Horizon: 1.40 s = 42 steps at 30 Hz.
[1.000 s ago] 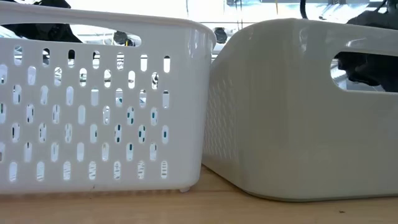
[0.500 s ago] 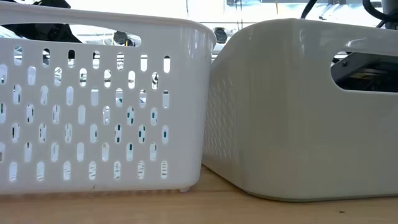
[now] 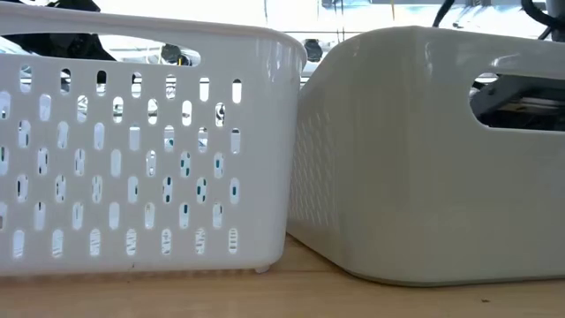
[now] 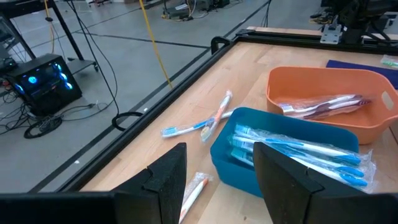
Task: Pick & Place Toothbrushes
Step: Put the orange toothbrush into the gray bin
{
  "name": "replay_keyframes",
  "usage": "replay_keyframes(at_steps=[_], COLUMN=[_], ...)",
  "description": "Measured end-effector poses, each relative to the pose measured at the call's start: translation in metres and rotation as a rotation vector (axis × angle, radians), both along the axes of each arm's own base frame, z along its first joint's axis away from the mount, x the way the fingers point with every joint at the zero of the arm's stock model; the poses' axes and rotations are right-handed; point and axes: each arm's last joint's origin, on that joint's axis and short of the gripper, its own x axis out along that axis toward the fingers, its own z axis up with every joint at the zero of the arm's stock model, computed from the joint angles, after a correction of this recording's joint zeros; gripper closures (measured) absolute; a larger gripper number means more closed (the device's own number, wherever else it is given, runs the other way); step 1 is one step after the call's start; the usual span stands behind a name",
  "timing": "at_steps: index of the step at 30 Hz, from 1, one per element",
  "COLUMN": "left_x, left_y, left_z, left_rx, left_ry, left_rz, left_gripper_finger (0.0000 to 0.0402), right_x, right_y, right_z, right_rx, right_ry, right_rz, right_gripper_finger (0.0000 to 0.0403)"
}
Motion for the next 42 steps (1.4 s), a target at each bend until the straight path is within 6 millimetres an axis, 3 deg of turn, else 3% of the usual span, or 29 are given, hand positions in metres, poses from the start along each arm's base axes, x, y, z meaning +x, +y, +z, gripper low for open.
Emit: replay_keyframes(at_steps=[8, 17, 25, 33, 42], left_x=[0.0, 0.0, 0.0, 0.0, 0.0], left_y=[0.0, 0.0, 0.0, 0.0, 0.0], left_z=[0.0, 0.0, 0.0, 0.0, 0.0], left_rx=[0.0, -0.002, -0.002, -0.008, -0.016], left_ry=[0.001, 0.0, 0.0, -0.004, -0.009], left_rz=[0.0, 0.001, 0.0, 0.003, 0.006], left_gripper_finger=[0.0218, 0.0218, 0.0217, 0.0218, 0.0218], right_x=[-0.004, -0.029, -0.033, 0.0, 0.029], right_y=[-0.008, -0.025, -0.039, -0.049, -0.057], right_z=[0.034, 0.072, 0.109, 0.13, 0.109], right_rx=[-0.019, -0.036, -0.235, -0.411, -0.256], right_ry=[-0.158, -0.195, -0.565, -0.9, -0.866], right_rz=[-0.042, -0.003, 0.07, 0.28, 0.431], right_gripper_finger=[0.0401, 0.0401, 0.0401, 0.0402, 0.0402])
